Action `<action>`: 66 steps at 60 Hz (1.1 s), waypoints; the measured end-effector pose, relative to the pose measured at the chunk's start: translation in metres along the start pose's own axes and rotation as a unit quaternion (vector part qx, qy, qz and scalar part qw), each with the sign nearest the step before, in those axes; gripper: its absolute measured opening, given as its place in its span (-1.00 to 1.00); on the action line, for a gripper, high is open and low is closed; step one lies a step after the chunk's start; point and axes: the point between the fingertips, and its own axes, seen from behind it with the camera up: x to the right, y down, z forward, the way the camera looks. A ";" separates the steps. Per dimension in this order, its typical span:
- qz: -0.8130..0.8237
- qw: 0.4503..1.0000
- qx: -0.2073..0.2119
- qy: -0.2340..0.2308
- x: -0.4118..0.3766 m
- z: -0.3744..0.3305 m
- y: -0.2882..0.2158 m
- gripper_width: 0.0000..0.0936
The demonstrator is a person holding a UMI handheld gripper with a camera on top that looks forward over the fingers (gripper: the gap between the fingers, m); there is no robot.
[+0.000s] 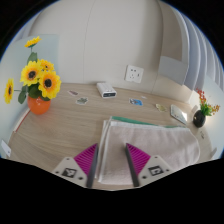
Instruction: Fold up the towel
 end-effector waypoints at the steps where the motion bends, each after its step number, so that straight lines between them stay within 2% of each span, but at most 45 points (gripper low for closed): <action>1: -0.005 1.000 0.000 0.008 0.004 0.001 0.000 -0.07; 3: -0.013 0.999 -0.001 0.029 0.012 0.002 0.000 -0.61; 4: -0.013 0.999 0.000 0.032 0.013 0.002 0.001 -0.70; 8: -0.017 0.999 -0.010 0.035 0.012 0.000 0.001 -0.86; 11: -0.003 0.999 -0.024 0.026 0.006 -0.004 0.003 -0.87; 19: 0.060 0.997 -0.043 -0.039 -0.022 -0.043 -0.002 -0.89; 31: 0.115 0.990 0.015 -0.086 -0.019 -0.128 -0.072 -0.89; 37: 0.139 0.986 0.054 -0.069 0.024 -0.152 -0.111 -0.89; 45: 0.156 0.985 0.072 -0.023 0.099 -0.150 -0.128 -0.89; 60: 0.129 0.990 -0.002 0.050 0.190 -0.052 -0.047 -0.88; 66: 0.116 0.991 -0.033 0.052 0.198 -0.023 -0.015 -0.87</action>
